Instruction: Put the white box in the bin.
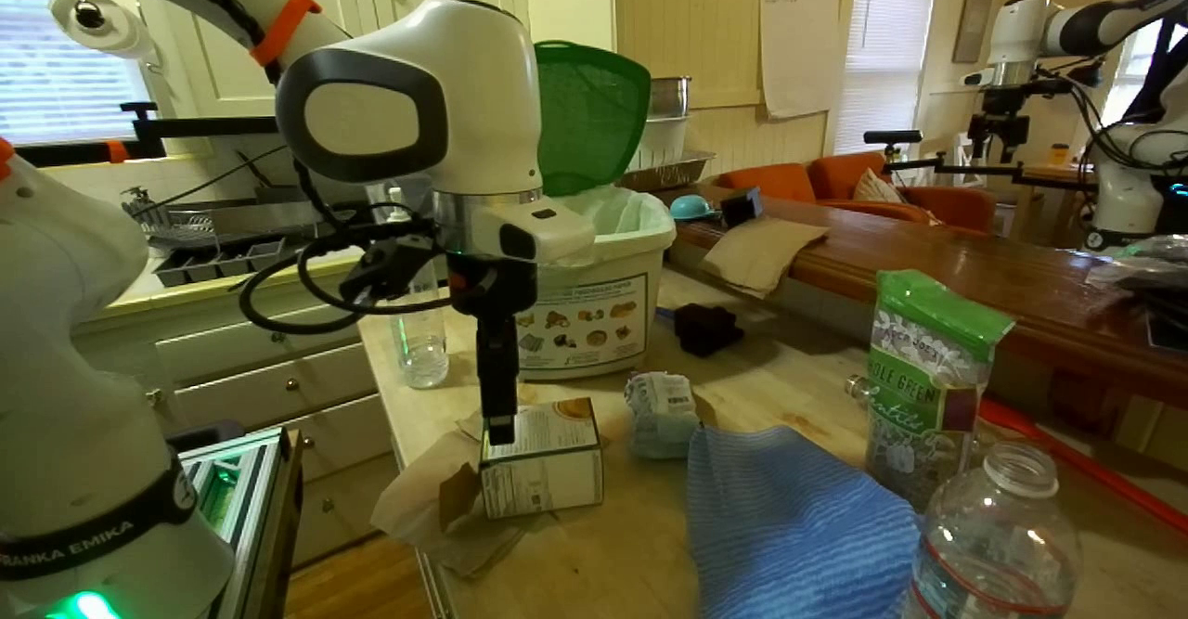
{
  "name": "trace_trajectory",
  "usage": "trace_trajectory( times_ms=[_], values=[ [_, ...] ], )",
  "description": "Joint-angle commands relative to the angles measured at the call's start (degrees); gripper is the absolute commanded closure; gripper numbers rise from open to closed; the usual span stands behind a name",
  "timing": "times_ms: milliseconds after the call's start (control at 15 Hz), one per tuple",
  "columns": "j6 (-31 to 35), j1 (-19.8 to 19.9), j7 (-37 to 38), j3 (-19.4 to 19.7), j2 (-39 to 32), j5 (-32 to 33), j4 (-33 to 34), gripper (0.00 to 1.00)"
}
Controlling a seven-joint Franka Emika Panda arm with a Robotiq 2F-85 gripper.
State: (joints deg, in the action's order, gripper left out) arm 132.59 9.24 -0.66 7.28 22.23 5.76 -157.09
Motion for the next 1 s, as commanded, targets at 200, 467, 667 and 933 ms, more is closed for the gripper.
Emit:
trace_trajectory(
  times_ms=[200,467,667,933],
  values=[
    [4.9,0.2,-4.3,2.3,-2.0,-0.7,-0.2,0.00],
    [7.9,-0.1,-6.4,3.9,-3.6,-2.2,-0.1,0.00],
    [11.5,-0.6,-8.6,5.6,-5.2,-6.0,0.0,0.00],
    [15.6,-2.1,-13.3,8.3,-7.4,-13.8,0.0,0.00]
  ],
)
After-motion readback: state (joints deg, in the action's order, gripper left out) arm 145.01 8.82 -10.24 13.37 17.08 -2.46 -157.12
